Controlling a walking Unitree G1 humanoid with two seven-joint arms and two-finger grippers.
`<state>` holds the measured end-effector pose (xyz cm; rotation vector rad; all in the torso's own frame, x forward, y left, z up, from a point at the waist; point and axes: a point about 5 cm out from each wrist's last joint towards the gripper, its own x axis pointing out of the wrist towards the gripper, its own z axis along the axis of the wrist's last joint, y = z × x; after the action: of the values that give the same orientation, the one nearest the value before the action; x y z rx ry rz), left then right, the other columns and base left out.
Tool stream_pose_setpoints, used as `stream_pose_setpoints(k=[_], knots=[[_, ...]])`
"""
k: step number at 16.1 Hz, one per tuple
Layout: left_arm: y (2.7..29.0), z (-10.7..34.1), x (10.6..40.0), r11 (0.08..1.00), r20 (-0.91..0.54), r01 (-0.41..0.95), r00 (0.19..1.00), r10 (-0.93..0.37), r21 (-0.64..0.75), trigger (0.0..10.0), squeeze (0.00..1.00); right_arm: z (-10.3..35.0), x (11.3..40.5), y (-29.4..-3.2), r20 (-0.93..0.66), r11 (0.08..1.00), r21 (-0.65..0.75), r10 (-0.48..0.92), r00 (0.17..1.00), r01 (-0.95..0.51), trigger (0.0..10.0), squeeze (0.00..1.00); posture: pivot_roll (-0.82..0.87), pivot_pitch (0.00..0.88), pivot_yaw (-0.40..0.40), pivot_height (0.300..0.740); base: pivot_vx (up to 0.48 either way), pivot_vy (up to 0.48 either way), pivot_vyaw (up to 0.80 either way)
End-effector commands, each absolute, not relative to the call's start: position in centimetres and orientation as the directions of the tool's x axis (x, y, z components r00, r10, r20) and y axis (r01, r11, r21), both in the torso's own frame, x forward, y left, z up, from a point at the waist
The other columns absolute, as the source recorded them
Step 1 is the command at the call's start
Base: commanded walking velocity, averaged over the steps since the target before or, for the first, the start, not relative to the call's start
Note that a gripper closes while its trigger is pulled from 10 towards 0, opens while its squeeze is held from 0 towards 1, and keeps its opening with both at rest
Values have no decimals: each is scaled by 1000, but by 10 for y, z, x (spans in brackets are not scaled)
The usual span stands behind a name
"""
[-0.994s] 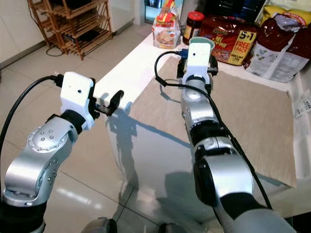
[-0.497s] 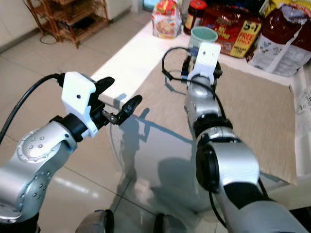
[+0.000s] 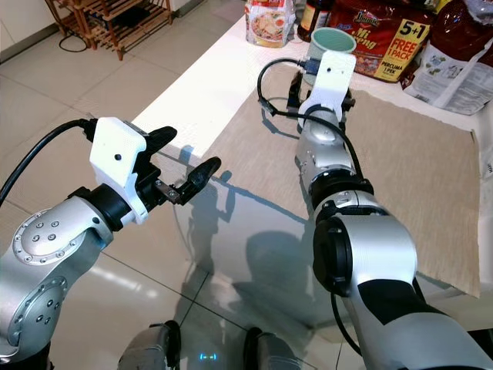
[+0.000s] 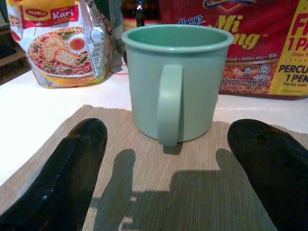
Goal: Setting the table
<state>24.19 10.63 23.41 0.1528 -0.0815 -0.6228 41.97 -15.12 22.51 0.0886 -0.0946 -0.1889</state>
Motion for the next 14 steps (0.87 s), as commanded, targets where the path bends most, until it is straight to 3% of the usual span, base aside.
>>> stream_pose_setpoints(k=[1,2,3,14], knots=[[104,238,237,790,40,588,797,-602,170,10000,0,228,420,-157,94,976,92,-203,975,195,4431,0,253,222,-91,740,0,0,0],[104,238,237,789,38,591,796,-604,170,10000,0,229,420,-158,97,977,92,-202,975,193,2941,0,256,222,-91,740,0,0,0],[104,238,237,788,38,591,795,-605,169,10000,0,229,420,-158,100,977,90,-201,974,192,0,0,256,222,-91,740,0,0,0],[104,239,235,784,34,599,790,-612,163,10000,0,242,422,-160,151,984,52,-178,972,172,0,0,263,222,-94,740,0,0,0]])
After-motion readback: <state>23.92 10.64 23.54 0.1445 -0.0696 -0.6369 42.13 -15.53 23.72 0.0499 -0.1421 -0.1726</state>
